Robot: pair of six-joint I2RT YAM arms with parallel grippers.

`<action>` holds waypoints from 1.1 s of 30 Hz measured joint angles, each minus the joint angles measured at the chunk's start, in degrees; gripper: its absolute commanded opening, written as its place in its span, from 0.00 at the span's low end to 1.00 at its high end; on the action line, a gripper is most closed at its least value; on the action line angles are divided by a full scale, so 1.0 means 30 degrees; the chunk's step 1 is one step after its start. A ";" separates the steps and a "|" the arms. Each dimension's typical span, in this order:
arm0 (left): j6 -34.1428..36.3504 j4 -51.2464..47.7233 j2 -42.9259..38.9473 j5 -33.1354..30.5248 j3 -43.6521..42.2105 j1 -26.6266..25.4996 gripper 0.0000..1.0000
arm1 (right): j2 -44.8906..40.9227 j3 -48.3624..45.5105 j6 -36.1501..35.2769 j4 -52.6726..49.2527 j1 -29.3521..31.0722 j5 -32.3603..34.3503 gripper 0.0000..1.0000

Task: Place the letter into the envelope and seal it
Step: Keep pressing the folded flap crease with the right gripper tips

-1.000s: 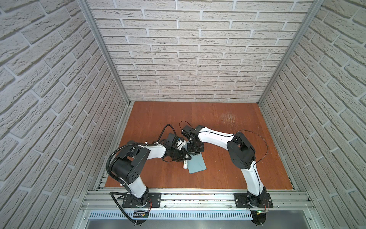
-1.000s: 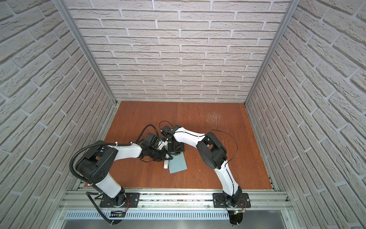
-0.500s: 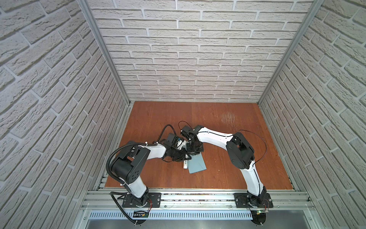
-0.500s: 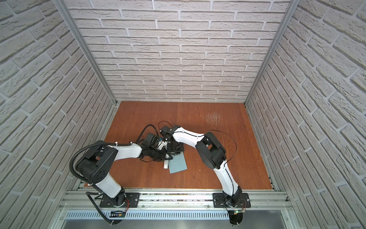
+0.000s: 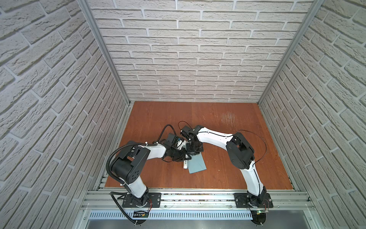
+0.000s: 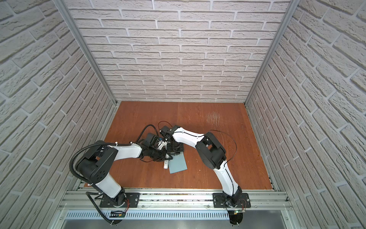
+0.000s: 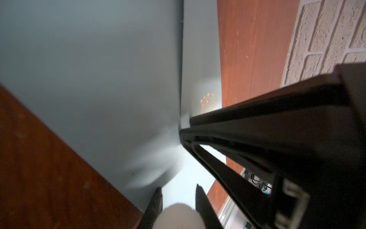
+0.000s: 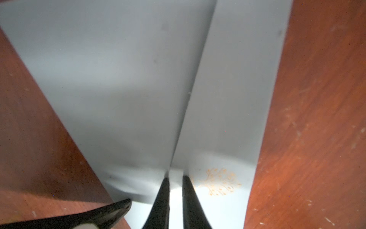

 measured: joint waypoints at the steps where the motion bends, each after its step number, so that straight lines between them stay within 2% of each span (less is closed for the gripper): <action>1: 0.0000 0.0000 -0.0015 -0.0007 -0.0007 0.0000 0.00 | 0.0000 0.0000 0.0000 0.0000 0.0007 0.0000 0.14; 5: 0.0000 0.0066 -0.0029 -0.0022 -0.0051 0.0000 0.00 | 0.0000 0.0000 0.0000 -0.0160 0.0007 0.0240 0.06; 11: 0.0000 0.0087 -0.0029 -0.0022 -0.0058 0.0000 0.00 | 0.0000 0.0000 0.0000 -0.0219 0.0007 0.0321 0.05; 12: 0.0000 0.0095 -0.0036 -0.0022 -0.0066 0.0000 0.00 | 0.0000 0.0000 0.0000 -0.0219 0.0007 0.0321 0.06; 15: 0.0000 0.0102 -0.0036 -0.0015 -0.0066 0.0000 0.00 | -0.0007 0.0015 -0.0007 -0.0131 0.0007 0.0189 0.16; 18: 0.0000 0.0102 -0.0044 -0.0029 -0.0066 0.0007 0.00 | 0.0000 0.0015 -0.0029 0.0051 0.0095 0.0095 0.19; 20: 0.0000 0.0102 -0.0051 -0.0036 -0.0073 0.0015 0.00 | 0.0000 0.0015 -0.0029 0.0080 0.0117 0.0117 0.16; 22: 0.0000 0.0102 -0.0058 -0.0036 -0.0073 0.0015 0.00 | -0.0007 0.0007 -0.0051 -0.0007 0.0117 0.0248 0.07; 28: 0.0000 0.0095 -0.0102 -0.0080 -0.0095 0.0022 0.00 | -0.0036 0.0000 -0.0131 -0.0197 0.0109 0.0510 0.05; 33: 0.0000 -0.0015 -0.0226 -0.0270 -0.0117 0.0029 0.00 | -0.0415 -0.0321 -0.0401 0.0335 0.0138 0.0233 0.22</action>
